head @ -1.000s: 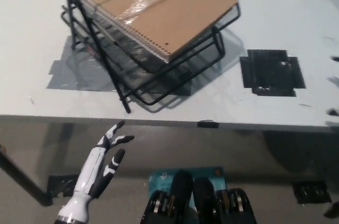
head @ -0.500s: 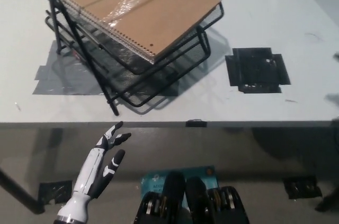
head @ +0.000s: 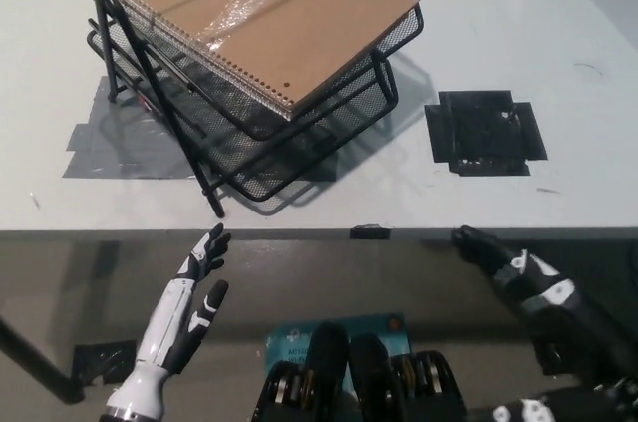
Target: A person hands a notebook to the robot and the robot grabs it with its right hand and places it in the file tray kept in the centre of the desk infront of it.
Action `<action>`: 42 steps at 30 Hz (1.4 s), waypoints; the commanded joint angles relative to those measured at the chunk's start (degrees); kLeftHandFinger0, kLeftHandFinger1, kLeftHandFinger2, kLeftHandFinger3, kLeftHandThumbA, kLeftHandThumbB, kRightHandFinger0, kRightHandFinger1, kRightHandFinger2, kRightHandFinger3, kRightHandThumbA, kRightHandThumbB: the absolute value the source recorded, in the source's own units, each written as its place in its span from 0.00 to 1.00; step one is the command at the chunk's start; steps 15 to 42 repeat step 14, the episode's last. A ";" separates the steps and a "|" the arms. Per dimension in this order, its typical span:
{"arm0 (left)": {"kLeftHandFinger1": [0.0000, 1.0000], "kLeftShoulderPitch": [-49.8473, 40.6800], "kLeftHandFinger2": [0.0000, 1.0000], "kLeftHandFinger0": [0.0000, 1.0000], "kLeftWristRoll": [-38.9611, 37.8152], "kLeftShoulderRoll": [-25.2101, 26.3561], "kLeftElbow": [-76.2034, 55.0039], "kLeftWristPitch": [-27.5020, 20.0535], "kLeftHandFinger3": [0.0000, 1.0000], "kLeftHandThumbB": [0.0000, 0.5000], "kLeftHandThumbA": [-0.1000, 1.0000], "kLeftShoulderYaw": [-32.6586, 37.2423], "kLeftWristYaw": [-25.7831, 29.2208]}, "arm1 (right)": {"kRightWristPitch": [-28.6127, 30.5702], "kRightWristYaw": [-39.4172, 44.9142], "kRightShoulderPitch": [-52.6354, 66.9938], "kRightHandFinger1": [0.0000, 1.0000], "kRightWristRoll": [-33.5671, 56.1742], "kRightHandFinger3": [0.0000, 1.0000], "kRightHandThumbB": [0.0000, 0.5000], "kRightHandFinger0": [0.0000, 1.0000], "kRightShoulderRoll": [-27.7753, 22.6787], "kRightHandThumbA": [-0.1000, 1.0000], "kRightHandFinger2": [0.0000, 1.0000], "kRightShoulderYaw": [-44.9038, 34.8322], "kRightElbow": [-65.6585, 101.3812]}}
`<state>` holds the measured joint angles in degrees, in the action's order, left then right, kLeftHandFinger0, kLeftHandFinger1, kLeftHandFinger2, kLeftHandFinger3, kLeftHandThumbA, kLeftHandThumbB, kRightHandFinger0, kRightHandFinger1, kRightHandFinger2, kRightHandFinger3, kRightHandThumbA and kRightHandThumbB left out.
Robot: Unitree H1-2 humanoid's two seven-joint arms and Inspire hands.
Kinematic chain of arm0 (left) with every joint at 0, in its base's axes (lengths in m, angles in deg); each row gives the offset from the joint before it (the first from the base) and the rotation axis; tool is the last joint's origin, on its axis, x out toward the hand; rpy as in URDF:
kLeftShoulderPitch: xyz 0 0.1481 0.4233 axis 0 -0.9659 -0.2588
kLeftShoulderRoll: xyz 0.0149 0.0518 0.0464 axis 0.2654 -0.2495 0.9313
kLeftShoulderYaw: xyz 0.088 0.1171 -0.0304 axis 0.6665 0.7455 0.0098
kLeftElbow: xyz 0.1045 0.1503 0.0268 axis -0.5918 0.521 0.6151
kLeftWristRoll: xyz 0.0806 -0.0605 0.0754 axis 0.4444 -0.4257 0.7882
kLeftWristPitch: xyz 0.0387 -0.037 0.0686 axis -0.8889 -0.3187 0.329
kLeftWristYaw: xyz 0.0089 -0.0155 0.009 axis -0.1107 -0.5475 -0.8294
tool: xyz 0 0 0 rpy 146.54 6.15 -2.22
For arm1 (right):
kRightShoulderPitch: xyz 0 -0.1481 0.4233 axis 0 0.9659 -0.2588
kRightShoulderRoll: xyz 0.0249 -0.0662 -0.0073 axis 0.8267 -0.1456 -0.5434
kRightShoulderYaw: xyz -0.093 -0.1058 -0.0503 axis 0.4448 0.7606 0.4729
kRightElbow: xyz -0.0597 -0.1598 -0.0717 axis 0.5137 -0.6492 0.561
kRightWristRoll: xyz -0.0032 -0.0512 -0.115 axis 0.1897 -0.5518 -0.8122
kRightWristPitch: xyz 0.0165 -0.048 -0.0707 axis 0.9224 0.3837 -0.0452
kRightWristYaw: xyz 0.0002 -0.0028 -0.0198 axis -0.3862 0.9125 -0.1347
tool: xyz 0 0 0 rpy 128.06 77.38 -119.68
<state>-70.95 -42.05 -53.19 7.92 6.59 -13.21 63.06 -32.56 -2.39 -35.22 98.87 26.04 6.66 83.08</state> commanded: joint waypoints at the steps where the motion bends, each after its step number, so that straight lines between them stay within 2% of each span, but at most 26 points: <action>1: 0.97 -0.58 0.99 0.94 -1.39 0.47 -2.67 -3.52 1.00 0.56 0.98 0.13 0.27 | 6.12 -0.89 1.86 1.00 0.14 1.00 0.90 1.00 8.17 1.00 1.00 -1.50 -6.86; 3: 0.97 -0.76 0.99 0.95 -1.40 0.38 -2.70 -3.49 1.00 0.56 0.98 0.16 0.27 | 6.13 0.42 1.93 1.00 -0.88 1.00 0.92 1.00 11.00 1.00 1.00 -1.69 -10.96; 4: 0.97 -0.84 0.99 0.94 -1.36 0.29 -2.70 -3.58 1.00 0.56 0.98 0.18 0.34 | 6.27 0.70 1.88 1.00 -1.15 1.00 0.90 1.00 11.89 1.00 1.00 -1.73 -12.45; 5: 0.97 -0.95 0.99 0.94 -1.40 0.14 -2.65 -3.71 1.00 0.55 0.98 0.17 0.45 | 7.25 1.43 1.56 1.00 -1.82 1.00 0.83 1.00 13.63 1.00 1.00 -1.70 -16.33; 9: 0.97 -0.96 0.99 0.94 -1.33 0.26 -2.82 -3.78 1.00 0.55 0.97 -0.09 0.60 | 8.85 3.17 0.92 1.00 -2.51 1.00 0.77 1.00 15.61 1.00 1.00 -2.20 -21.75; 10: 0.98 -0.73 1.00 0.94 -1.17 0.24 -2.63 -3.87 1.00 0.55 0.97 -0.12 0.68 | 9.56 3.76 0.80 1.00 -1.99 1.00 0.71 1.00 16.25 1.00 1.00 -2.88 -23.88; 12: 0.98 -0.67 1.00 0.94 -1.03 0.29 -2.67 -3.88 1.00 0.56 0.98 -0.10 0.65 | 9.71 3.88 1.05 1.00 -1.35 1.00 0.69 1.00 17.16 1.00 1.00 -3.81 -25.65; 42: 0.98 -0.70 1.00 0.94 -1.08 0.30 -2.73 -3.80 1.00 0.56 0.98 -0.10 0.60 | 9.65 3.98 1.15 1.00 -1.29 1.00 0.68 1.00 17.34 1.00 1.00 -4.00 -25.78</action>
